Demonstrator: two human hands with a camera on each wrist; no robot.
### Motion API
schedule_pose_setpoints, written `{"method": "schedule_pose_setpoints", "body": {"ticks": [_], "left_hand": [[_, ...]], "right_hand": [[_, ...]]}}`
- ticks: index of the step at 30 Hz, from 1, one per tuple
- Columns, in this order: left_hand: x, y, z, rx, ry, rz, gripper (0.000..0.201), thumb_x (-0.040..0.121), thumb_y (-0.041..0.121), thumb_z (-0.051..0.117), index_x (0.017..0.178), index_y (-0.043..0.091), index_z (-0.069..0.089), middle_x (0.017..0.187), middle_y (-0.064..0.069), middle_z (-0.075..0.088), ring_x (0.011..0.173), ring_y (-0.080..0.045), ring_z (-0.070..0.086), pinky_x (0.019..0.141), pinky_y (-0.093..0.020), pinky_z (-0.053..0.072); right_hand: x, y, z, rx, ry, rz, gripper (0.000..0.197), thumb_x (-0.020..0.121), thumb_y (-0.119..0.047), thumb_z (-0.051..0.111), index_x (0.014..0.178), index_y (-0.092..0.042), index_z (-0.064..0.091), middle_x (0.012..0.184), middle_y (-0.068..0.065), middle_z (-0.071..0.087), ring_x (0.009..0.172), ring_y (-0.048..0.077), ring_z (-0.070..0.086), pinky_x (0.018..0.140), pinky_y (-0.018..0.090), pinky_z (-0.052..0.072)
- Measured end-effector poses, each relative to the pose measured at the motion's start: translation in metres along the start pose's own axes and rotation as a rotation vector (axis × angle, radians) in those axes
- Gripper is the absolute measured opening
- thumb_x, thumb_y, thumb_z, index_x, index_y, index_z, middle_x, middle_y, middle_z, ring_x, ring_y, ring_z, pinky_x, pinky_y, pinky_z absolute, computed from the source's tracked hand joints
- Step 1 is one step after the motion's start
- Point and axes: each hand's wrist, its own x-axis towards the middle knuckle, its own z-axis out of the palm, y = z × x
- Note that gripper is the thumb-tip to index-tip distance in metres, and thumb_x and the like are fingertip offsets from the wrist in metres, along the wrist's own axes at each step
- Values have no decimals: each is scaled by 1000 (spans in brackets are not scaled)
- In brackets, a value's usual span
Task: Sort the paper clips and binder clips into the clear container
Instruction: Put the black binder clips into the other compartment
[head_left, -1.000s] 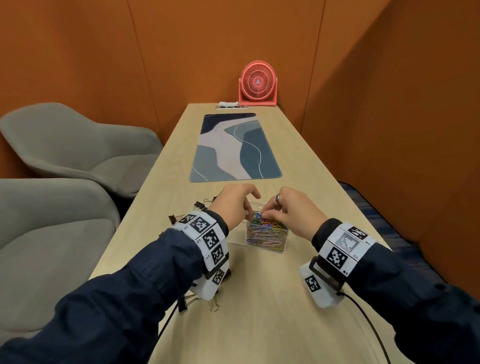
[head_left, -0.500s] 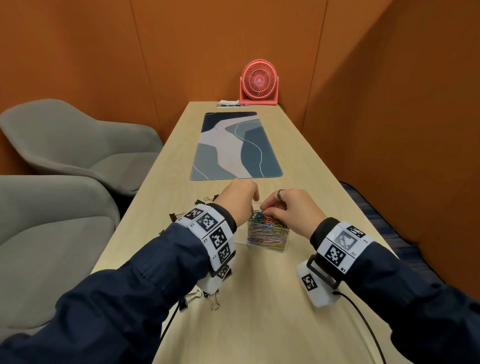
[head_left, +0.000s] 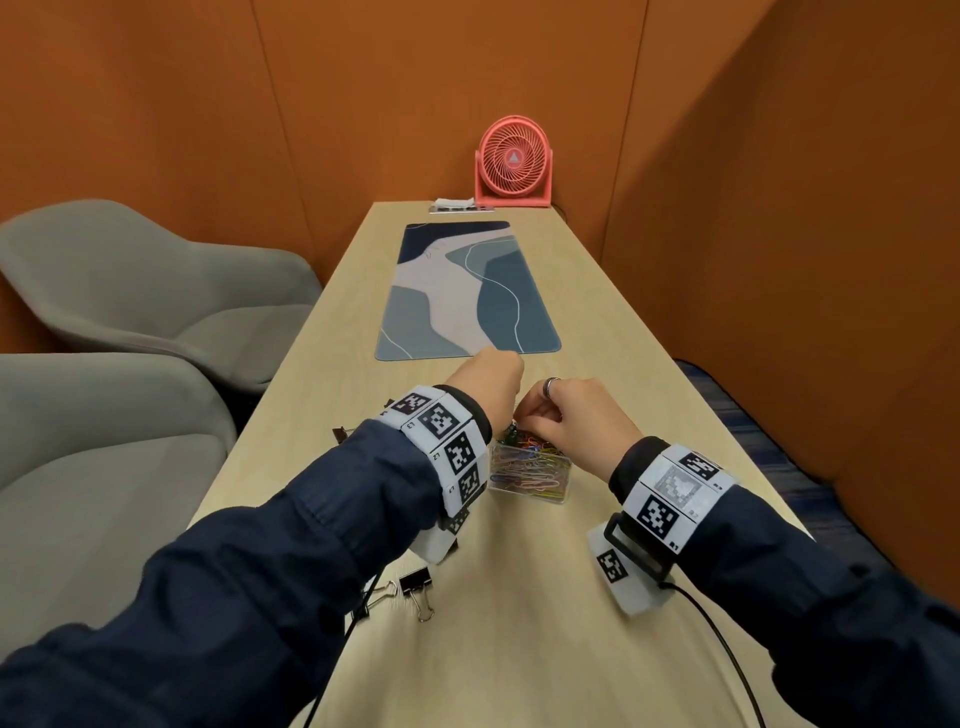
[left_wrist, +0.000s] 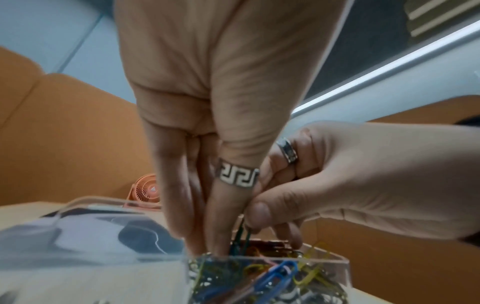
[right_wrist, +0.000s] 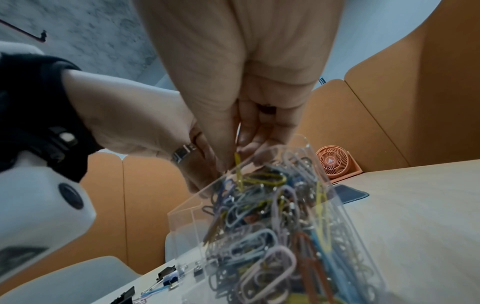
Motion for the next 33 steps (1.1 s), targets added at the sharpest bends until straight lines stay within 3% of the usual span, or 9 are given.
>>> {"method": "schedule_pose_setpoints", "body": {"ticks": [4, 6, 8, 11, 14, 16, 22, 26, 33], "left_hand": [[-3, -14, 3, -349, -50, -86, 37, 78, -9, 64, 110, 4, 50, 90, -11, 65, 72, -22, 62, 69, -32, 56], [-6, -25, 5, -529, -55, -118, 39, 78, -11, 63, 108, 9, 49, 83, -6, 63, 69, -20, 63, 59, -26, 55], [-11, -35, 7, -644, -12, -104, 41, 80, -12, 59, 110, 13, 49, 87, -5, 63, 73, -20, 63, 57, -20, 52], [-18, -51, 9, -514, 98, -19, 47, 77, 5, 73, 117, 18, 54, 107, 1, 62, 82, -13, 56, 63, -10, 43], [-22, -63, 14, -154, 36, -5, 70, 72, 31, 79, 133, 28, 46, 134, 9, 48, 114, -17, 40, 92, -31, 36], [-21, -66, 19, -56, -32, -32, 76, 72, 36, 78, 137, 34, 41, 141, 13, 42, 126, -18, 33, 97, -37, 29], [-18, -70, 26, -160, -22, -36, 72, 69, 29, 81, 132, 34, 49, 125, 10, 57, 111, -12, 47, 97, -37, 34], [-18, -72, 27, -233, -11, -24, 72, 65, 26, 84, 129, 34, 53, 118, 9, 61, 96, -9, 44, 97, -42, 39], [-18, -76, 26, -270, -16, -7, 74, 63, 25, 86, 129, 33, 54, 118, 9, 62, 98, -12, 48, 95, -41, 41]], "right_hand": [[-1, 1, 2, -18, 2, 5, 9, 86, -16, 62, 88, -13, 71, 81, -4, 64, 62, -3, 49, 58, -1, 38], [-1, 1, 2, -29, 3, 5, 9, 85, -17, 63, 87, -14, 71, 77, -5, 62, 62, -3, 49, 58, 2, 38], [-1, 2, 3, -19, 9, 2, 8, 85, -17, 63, 86, -15, 70, 78, -2, 64, 62, 0, 49, 58, 3, 38], [-1, 2, 2, -21, 17, 1, 10, 86, -16, 61, 88, -16, 70, 82, 0, 67, 66, 4, 51, 58, 4, 37], [0, -1, 3, -78, -5, -26, 13, 89, -16, 57, 91, -14, 70, 81, -5, 62, 63, -1, 48, 58, 3, 36], [1, -3, 6, -119, -23, -45, 14, 89, -16, 56, 92, -13, 70, 86, -2, 65, 64, 0, 48, 59, 4, 36], [4, -9, 9, -221, -96, -71, 17, 87, -11, 55, 91, -11, 71, 98, 1, 69, 84, 12, 58, 79, 19, 45], [5, -12, 5, -276, -128, -91, 17, 87, -12, 57, 95, -13, 72, 101, 2, 69, 91, 17, 61, 78, 19, 41], [4, -16, 9, -293, -168, -125, 22, 88, -8, 54, 96, -15, 73, 100, 2, 70, 95, 18, 61, 83, 20, 43]]}}
